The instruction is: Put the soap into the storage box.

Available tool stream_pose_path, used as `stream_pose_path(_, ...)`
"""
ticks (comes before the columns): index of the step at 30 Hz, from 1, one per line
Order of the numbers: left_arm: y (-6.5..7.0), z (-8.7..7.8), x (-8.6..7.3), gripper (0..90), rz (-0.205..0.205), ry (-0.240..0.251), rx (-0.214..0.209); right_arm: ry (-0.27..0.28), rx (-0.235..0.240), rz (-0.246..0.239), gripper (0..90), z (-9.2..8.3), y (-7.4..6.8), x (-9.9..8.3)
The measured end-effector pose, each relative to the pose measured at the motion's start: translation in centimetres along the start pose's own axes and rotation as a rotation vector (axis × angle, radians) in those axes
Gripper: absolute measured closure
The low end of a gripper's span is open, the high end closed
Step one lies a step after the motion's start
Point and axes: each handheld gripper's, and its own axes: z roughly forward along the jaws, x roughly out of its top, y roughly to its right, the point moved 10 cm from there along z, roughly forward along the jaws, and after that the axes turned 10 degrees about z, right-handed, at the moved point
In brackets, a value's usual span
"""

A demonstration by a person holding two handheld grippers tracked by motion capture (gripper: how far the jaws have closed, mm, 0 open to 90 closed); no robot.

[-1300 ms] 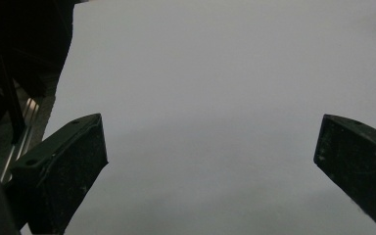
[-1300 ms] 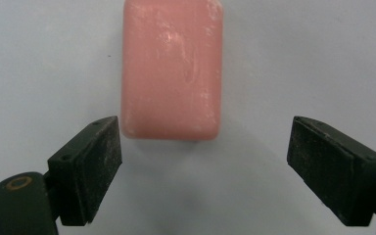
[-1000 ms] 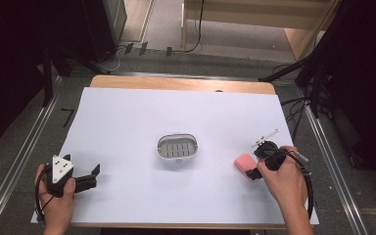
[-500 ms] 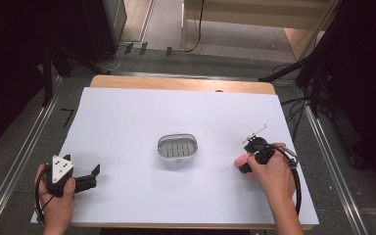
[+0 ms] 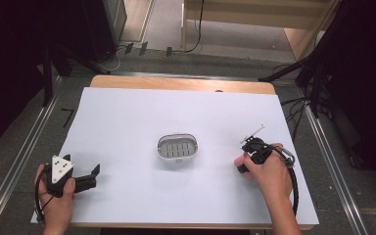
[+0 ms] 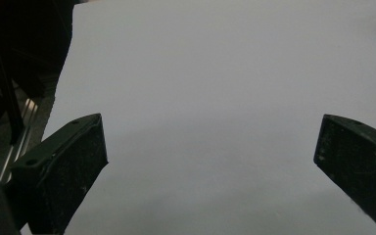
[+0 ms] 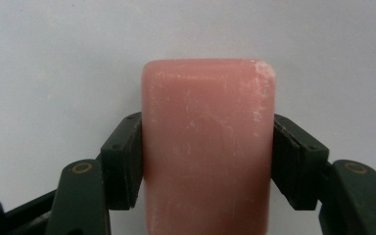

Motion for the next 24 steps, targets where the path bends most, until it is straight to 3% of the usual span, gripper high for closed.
stream_pose_path(6, 0.0, 0.0, 0.0, 0.0, 0.001, -0.001, 0.001, 0.001, -0.013, -0.007, 38.4, 0.3, 0.0, 0.1)
stream_pose_path(12, 0.0, 0.0, 0.0, 0.0, 0.0, -0.001, 0.001, -0.012, -0.019, -0.053, 38.8, 0.3, 0.0, 0.1)
stream_pose_path(19, 0.0, 0.0, 0.0, 0.0, 0.003, -0.003, 0.003, 0.026, -0.001, -0.091, 38.8, -0.6, -0.6, 1.0)
stream_pose_path(24, 0.0, 0.0, 0.0, 0.0, 0.002, -0.002, 0.004, 0.051, 0.001, -0.208, 38.8, -2.7, -2.1, 2.6)
